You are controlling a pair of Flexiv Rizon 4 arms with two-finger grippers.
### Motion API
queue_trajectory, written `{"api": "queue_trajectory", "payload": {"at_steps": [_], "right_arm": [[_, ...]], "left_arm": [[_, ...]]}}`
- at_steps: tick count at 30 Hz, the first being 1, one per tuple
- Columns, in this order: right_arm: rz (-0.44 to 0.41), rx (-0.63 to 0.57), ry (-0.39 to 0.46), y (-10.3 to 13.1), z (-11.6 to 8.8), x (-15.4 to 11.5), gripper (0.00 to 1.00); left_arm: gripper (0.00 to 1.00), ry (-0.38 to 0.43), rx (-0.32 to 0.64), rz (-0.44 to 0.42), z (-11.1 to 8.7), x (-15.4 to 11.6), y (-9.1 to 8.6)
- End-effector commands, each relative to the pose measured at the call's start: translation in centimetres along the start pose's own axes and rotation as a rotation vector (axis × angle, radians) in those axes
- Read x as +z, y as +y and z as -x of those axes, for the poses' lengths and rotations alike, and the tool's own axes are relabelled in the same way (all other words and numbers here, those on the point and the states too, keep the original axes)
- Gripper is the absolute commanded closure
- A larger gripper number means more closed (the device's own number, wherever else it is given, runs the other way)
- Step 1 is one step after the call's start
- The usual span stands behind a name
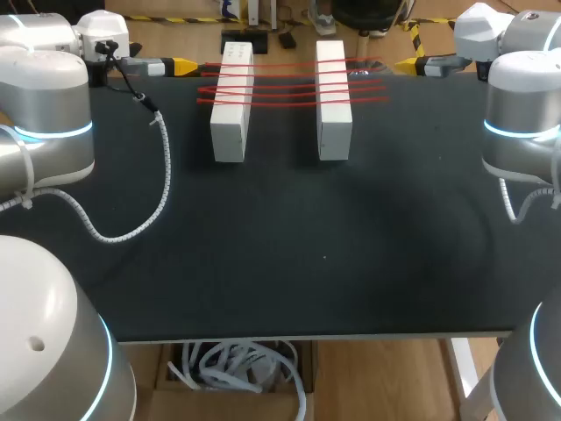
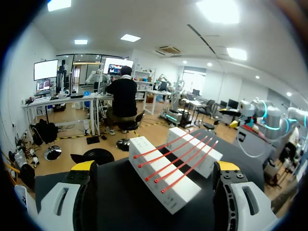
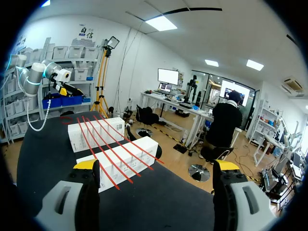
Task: Grab the tape and strap the tape.
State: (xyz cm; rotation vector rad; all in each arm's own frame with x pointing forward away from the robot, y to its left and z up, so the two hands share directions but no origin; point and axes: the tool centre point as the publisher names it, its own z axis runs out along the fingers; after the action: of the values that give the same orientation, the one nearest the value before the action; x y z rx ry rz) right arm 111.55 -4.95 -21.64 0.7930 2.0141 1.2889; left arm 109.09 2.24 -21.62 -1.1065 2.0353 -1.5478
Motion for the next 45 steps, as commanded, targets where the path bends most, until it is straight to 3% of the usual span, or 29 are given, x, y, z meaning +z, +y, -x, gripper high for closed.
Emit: {"api": "queue_trajectory", "payload": {"at_steps": [1,19,27,30,32,45], "right_arm": [[0.001,0.000,0.000,0.0,0.0,-0.1,0.00],[0.001,0.000,0.000,0.0,0.0,-0.1,0.00],[0.001,0.000,0.000,0.0,0.0,-0.1,0.00],[0.001,0.000,0.000,0.0,0.0,-0.1,0.00],[0.001,0.000,0.000,0.0,0.0,-0.1,0.00],[0.001,0.000,0.000,0.0,0.0,-0.1,0.00]], "left_arm": [[0.00,-0.001,0.001,-0.005,0.0,0.0,0.1],[0.00,-0.001,0.001,-0.005,0.0,0.0,0.1],[0.00,0.203,0.275,-0.067,-1.0,-1.0,0.0],[0.00,0.367,0.448,-0.110,-2.0,-1.7,-0.1],[0.00,0.421,0.506,-0.106,-2.4,-2.1,0.2],[0.00,0.421,0.506,-0.106,-2.4,-2.1,0.2]]}}
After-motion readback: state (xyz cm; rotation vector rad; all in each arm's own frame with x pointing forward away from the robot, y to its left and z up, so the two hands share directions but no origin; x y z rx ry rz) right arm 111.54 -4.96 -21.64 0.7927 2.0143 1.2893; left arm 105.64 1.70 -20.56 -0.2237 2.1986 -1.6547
